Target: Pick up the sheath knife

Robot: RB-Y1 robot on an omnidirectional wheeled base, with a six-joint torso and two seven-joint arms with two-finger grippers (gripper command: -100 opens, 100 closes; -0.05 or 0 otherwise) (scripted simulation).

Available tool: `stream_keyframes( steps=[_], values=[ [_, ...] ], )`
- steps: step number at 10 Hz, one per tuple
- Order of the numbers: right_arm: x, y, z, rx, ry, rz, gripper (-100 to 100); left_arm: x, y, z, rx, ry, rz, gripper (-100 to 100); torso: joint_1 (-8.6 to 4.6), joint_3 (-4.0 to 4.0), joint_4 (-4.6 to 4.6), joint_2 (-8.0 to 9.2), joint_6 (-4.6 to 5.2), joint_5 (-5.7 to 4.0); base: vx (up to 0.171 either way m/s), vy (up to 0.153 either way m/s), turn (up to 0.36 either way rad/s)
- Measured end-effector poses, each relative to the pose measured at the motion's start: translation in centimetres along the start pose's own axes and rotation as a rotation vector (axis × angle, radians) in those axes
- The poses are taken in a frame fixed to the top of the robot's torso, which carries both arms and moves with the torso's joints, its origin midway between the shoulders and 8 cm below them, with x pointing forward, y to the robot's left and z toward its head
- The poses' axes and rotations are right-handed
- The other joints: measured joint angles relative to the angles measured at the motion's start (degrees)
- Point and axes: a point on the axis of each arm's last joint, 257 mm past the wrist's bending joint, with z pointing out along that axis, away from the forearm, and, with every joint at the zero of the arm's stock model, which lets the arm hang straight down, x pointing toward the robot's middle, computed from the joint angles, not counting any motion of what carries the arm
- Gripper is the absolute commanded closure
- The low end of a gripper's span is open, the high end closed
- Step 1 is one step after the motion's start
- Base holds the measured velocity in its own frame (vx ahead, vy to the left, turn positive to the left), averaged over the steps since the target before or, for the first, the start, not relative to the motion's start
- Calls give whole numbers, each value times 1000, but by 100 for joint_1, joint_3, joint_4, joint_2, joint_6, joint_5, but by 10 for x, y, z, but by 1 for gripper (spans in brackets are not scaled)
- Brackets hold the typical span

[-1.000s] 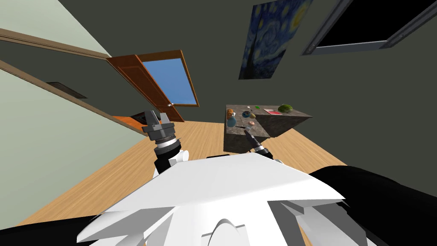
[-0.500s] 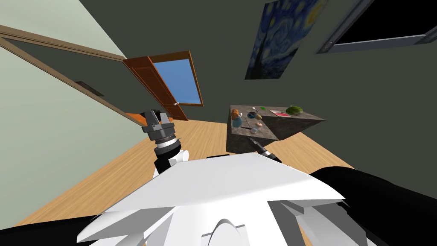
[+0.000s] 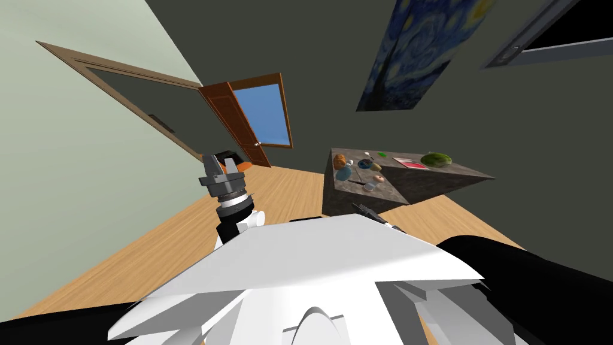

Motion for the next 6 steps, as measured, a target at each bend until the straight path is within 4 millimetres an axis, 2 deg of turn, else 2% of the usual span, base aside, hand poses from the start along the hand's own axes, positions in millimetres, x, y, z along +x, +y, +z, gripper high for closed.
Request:
stream_keyframes(
  steps=[3, 4, 5, 6],
  values=[
    [29, -33, -37, 76, 122, -66, -100, 0, 0, 0, 0, 0, 0, 0, -3, -1, 0, -1, 5, 0, 33, 100, 204],
    [38, -54, -54, 107, 174, -96, -100, 0, 0, 0, 0, 0, 0, 0, -1, 0, 0, -1, 0, -1, 33, 73, 112],
    [45, -61, -66, 124, 207, -109, -100, 0, 0, 0, 0, 0, 0, 0, -8, 0, 0, 0, 6, -1, 20, 24, -29],
    [50, -62, -73, 134, 222, -111, -100, 0, 0, 0, 0, 0, 0, 0, -22, 3, 1, 5, 7, -5, 20, 54, 270]
  ],
)
